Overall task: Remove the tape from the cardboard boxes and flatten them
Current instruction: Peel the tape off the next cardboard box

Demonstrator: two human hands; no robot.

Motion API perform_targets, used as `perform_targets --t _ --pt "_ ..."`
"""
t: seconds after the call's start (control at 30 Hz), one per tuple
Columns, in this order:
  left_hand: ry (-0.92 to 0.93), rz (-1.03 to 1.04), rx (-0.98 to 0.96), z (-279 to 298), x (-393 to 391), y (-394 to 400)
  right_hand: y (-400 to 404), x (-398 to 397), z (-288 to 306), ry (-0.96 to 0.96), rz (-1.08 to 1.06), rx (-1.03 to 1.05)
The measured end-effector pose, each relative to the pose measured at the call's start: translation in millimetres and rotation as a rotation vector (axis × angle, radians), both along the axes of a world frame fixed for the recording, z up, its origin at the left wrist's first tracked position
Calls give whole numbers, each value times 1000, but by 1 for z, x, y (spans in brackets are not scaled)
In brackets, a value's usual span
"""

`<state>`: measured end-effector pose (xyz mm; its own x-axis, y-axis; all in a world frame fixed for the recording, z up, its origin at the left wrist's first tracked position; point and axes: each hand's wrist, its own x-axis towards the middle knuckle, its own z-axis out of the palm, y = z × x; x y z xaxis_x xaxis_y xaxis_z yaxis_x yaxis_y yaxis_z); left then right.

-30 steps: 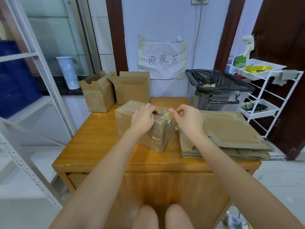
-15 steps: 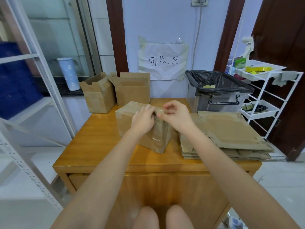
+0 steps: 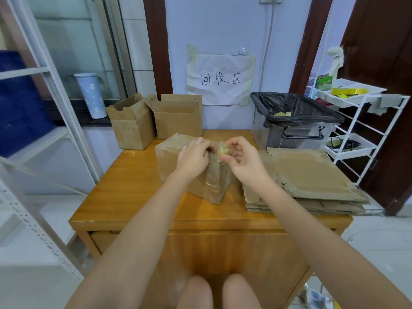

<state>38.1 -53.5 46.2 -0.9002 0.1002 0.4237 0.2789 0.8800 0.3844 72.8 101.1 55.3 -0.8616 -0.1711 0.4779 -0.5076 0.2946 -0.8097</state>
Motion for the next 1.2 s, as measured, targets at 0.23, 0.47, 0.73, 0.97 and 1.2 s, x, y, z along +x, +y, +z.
perform_targets --t 0.23,0.47,0.73,0.97,1.2 --pt "19 -15 -15 -1 -4 4 -2 -11 -7 2 -35 -3" --pt "15 -1 -15 -3 -8 5 14 -32 -14 115 -148 425" --pt "7 -1 -19 -2 -10 5 15 -33 -8 441 -41 704" --pt "-39 -33 -19 3 -13 0 23 -34 -13 927 -195 740" --pt "-37 -60 39 3 -13 0 27 -20 -43 1008 -281 618"
